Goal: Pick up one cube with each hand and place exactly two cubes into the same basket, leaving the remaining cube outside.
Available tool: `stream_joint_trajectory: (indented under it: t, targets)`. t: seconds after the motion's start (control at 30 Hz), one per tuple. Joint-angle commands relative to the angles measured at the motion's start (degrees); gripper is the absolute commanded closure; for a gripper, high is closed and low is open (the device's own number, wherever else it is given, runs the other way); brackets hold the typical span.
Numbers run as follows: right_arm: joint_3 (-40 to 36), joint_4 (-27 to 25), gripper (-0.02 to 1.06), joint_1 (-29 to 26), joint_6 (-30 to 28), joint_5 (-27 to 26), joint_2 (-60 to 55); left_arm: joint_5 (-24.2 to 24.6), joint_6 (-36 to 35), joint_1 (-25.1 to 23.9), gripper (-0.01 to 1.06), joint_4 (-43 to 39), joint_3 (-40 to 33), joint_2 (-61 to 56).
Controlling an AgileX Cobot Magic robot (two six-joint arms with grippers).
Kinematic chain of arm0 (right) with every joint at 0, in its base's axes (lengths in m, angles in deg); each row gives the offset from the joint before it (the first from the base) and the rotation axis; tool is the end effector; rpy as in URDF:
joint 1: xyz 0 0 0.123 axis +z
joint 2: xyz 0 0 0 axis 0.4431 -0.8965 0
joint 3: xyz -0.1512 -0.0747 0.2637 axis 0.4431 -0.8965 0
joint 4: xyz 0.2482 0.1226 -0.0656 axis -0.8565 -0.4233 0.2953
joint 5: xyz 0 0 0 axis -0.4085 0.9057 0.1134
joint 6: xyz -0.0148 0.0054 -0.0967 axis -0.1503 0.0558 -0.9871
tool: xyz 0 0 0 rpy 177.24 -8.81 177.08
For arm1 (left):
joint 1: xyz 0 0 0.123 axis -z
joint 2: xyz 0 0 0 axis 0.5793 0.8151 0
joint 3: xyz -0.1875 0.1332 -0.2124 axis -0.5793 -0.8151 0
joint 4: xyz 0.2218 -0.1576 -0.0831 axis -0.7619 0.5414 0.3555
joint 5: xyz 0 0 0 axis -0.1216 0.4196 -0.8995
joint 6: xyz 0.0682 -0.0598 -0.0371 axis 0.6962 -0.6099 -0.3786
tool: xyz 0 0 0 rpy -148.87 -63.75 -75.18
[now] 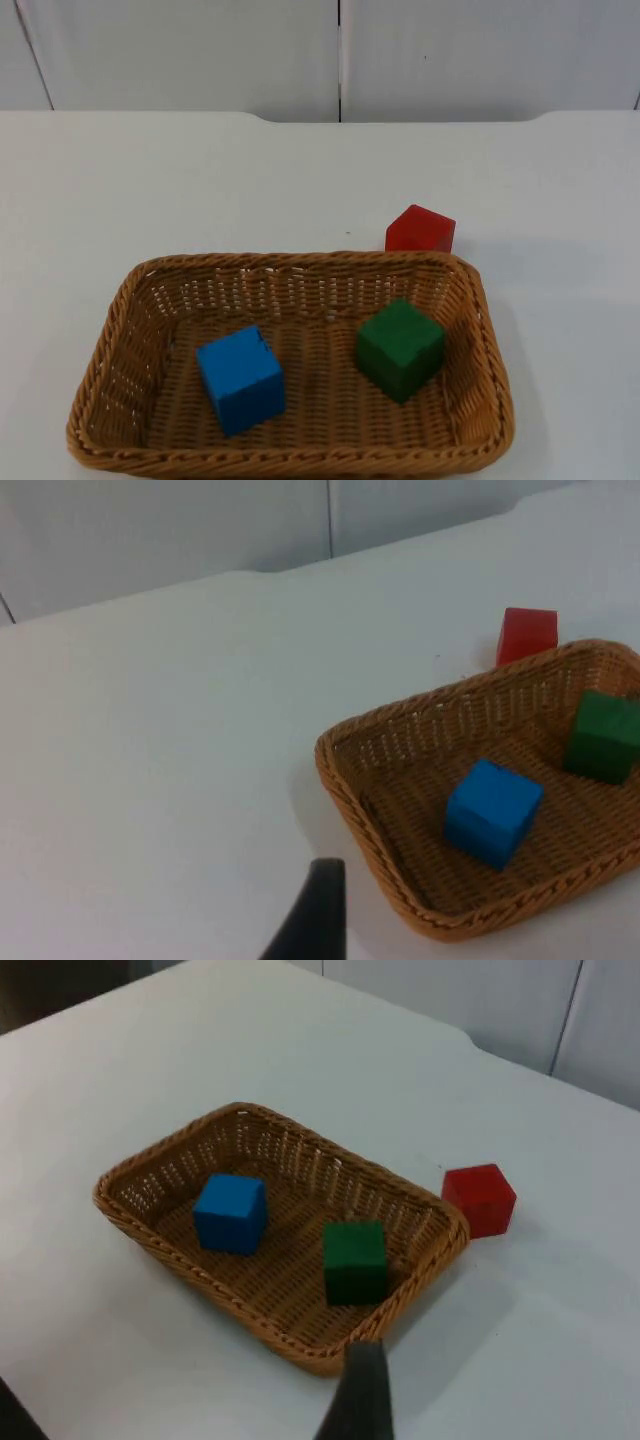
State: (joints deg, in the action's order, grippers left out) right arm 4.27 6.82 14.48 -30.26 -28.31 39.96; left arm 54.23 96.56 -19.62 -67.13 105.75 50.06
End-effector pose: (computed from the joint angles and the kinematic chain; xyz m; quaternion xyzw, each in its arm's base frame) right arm 0.0266 0.0228 0.3231 -0.3090 0.7792 0.1789 0.5152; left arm -0.0029 -0.0101 0.3000 0.1704 0.8242 -0.1017 0.5304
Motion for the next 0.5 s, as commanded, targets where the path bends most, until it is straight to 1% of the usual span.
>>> stream_joint_trajectory:
  t: [0.0, 0.2, 0.27, 0.47]
  targets:
    - [-0.1, 0.9, 0.38, -0.1, 0.5, 3.1, 1.5, 1.3, -1.0, 0.1, 0.20, -1.9, -0.3, -0.3]
    - [-0.1, 0.8, 0.38, -0.1, 2.0, 5.9, 2.7, 1.2, -2.0, 0.1, 0.20, -2.7, -1.2, -0.3]
    - [-0.2, 0.8, 0.38, -0.1, 2.0, 7.7, 2.7, 1.3, -2.0, 0.1, 0.20, -2.7, -1.2, -0.3]
    - [-1.6, 0.8, 0.38, -0.1, 2.0, 9.2, 2.7, 1.8, -1.9, 0.1, 0.20, -2.7, -1.7, -0.3]
